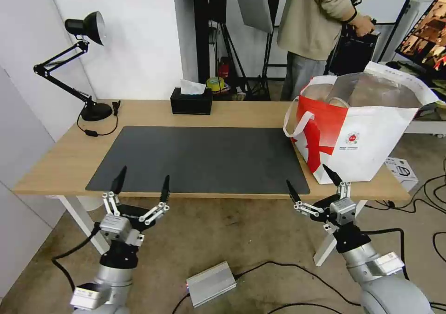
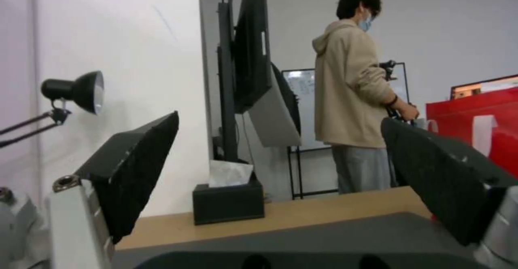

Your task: Pick up the trash from the table and place it into the takeout bag.

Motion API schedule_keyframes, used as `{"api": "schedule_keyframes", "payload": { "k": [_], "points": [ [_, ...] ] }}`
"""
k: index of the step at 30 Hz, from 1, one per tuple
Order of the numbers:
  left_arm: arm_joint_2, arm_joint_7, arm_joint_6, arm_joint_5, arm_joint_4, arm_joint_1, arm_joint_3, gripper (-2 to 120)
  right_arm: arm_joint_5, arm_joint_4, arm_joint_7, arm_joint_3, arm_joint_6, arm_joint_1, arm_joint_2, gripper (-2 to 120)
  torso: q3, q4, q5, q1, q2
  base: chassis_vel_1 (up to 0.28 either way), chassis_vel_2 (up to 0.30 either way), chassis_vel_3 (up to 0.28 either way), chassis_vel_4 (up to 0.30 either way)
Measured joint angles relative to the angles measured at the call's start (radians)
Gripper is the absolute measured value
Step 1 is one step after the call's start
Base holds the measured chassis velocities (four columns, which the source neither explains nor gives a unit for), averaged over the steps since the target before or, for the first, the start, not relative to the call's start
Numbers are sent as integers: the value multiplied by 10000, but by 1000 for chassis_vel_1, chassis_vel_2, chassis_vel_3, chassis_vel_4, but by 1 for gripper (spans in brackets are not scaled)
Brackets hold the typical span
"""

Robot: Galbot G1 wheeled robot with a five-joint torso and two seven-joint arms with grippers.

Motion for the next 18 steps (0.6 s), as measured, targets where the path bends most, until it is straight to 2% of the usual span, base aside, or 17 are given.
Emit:
{"api": "schedule_keyframes", "payload": {
  "k": [18],
  "points": [
    [-173, -197, -366, 354, 37, 521, 104, 100, 0, 0, 0, 0, 0, 0, 0, 100, 0, 0, 0, 0, 0, 0, 0, 0, 0]
  ]
}}
